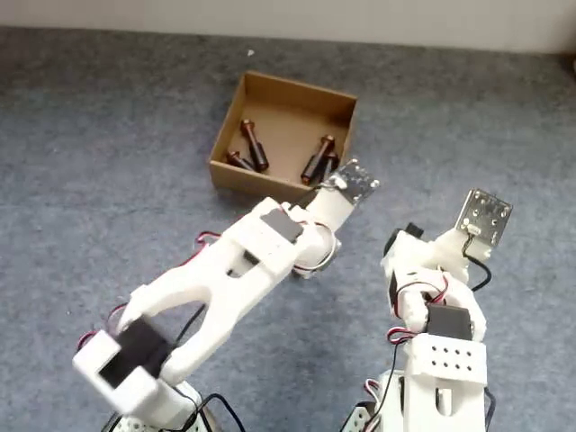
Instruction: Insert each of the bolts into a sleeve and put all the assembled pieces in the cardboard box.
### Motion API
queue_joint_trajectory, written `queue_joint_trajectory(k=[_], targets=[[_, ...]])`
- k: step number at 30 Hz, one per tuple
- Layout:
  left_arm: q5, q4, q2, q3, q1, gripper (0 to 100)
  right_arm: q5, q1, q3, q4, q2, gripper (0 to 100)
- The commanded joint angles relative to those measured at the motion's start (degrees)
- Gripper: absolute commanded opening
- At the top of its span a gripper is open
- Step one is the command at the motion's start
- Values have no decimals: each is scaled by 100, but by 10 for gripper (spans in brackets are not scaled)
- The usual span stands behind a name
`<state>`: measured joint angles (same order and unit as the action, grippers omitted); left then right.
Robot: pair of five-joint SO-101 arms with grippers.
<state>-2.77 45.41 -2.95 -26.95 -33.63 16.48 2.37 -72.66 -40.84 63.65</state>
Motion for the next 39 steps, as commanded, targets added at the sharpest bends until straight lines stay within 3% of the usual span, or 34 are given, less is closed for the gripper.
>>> queue_joint_trajectory(k=[1, 9, 16, 20, 34, 39], targets=[[88, -114, -602, 673, -31, 143, 53, 57, 66, 136, 136, 5], [1231, -97, -1534, 1349, -4, 143, 35, 57, 66, 136, 136, 5], [1266, -97, -1640, 1464, 57, 11, 26, 57, 66, 127, 136, 5], [1275, -18, -1631, 1446, 48, 6, 26, 57, 22, 127, 136, 5], [1301, 2813, -1622, 3152, 110, 6, 9, 40, -75, 136, 171, 5], [1301, 3473, -1622, 3635, 119, 6, 9, 31, -75, 136, 171, 5]])
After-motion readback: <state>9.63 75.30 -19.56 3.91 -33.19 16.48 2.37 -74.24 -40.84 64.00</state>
